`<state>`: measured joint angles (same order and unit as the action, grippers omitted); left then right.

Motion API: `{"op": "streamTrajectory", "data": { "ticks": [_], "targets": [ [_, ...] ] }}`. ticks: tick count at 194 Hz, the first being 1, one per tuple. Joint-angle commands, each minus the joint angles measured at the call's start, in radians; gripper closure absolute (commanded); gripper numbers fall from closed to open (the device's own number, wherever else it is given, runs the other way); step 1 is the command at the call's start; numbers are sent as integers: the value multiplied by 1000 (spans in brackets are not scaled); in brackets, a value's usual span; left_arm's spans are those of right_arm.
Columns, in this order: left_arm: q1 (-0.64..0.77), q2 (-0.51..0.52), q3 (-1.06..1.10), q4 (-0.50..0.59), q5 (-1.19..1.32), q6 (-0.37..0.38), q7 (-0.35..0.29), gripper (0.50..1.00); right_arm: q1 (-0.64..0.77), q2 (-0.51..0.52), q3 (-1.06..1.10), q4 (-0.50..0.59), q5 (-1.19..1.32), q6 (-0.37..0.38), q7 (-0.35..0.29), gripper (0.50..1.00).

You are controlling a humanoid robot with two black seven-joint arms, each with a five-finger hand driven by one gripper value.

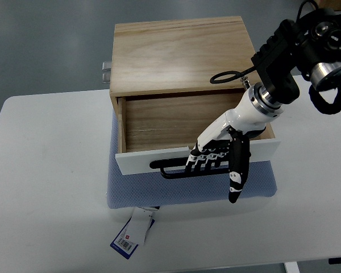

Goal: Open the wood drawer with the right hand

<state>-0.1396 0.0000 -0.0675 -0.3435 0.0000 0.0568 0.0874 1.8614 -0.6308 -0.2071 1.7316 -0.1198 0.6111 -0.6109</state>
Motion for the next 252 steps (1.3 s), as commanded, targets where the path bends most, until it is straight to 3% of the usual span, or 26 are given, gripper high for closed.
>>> {"op": "streamTrajectory", "data": {
  "ticks": [1,48,49,61,76,77,89,113,135,159,170,180,181,183,200,252],
  "targets": [
    [0,0,0,0,0,0,0,500,41,-12,34,5,17,0,0,558],
    [0,0,1,-2,0,0,0,500,48,-72,189,-72,17,0,0,556],
    [0,0,1,-2,0,0,0,500,38,-95,231,-126,16,0,0,556],
    [0,0,1,-2,1,0,0,500,19,-121,278,-217,14,0,0,556],
    [0,0,1,-3,1,0,0,500,2,-132,291,-248,11,-2,0,558],
    [0,0,1,-5,3,0,0,500,-55,-153,339,-338,8,-23,0,556],
    [0,0,3,-8,3,0,0,500,-125,-156,422,-438,8,-48,5,556],
    [0,0,3,-12,5,0,0,500,-326,-127,630,-682,6,-97,154,556],
    [0,0,3,-12,5,0,0,500,-551,-44,891,-877,15,-160,371,556],
    [-2,0,3,-12,5,0,0,500,-755,63,1141,-1004,16,-220,588,556],
    [-2,0,3,-14,5,0,2,500,-826,114,1224,-1037,16,-232,651,556],
    [-2,0,3,-14,5,0,2,500,-826,114,1224,-1037,16,-232,651,556],
    [0,0,3,-14,5,0,2,500,-881,164,1282,-1055,16,-235,693,556],
    [0,0,3,-14,5,0,0,500,-890,174,1295,-1060,16,-235,701,556],
    [-2,0,3,-14,5,0,2,500,-967,247,1376,-1078,17,-235,729,556],
    [0,0,3,-14,3,3,0,500,-1101,418,1552,-1130,16,-226,737,556]
  ]
}}
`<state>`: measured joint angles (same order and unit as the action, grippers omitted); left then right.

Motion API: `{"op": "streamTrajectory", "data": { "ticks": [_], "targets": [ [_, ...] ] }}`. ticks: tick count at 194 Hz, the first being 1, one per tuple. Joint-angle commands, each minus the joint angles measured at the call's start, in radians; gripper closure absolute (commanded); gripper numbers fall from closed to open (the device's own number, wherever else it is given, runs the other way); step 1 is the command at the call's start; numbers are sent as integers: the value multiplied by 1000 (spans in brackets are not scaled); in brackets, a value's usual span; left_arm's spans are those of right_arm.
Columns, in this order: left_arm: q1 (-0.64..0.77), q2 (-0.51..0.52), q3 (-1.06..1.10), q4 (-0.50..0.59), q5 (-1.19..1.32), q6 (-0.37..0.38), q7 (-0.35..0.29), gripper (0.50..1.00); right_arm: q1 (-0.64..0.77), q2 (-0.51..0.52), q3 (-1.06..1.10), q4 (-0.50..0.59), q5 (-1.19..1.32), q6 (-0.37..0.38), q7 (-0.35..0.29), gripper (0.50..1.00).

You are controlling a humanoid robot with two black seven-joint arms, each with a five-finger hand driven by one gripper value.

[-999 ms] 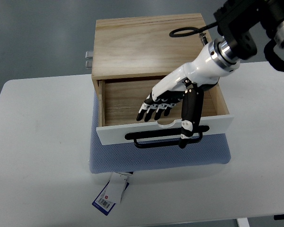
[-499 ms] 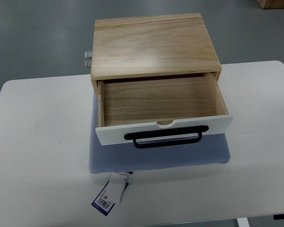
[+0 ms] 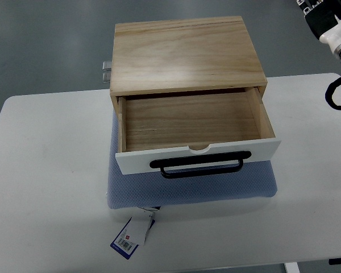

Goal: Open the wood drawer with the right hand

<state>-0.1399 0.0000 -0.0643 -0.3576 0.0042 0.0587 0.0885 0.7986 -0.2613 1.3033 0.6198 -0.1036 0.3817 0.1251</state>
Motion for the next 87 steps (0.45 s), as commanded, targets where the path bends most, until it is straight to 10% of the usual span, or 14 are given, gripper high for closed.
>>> {"op": "streamTrajectory", "data": {
  "ticks": [1,87],
  "targets": [
    [0,0,0,0,-1,1,-1,500,-38,48,42,-19,-1,3,1,556],
    [0,0,0,-1,0,1,-1,500,-101,105,99,-38,-1,5,2,556]
  ]
}}
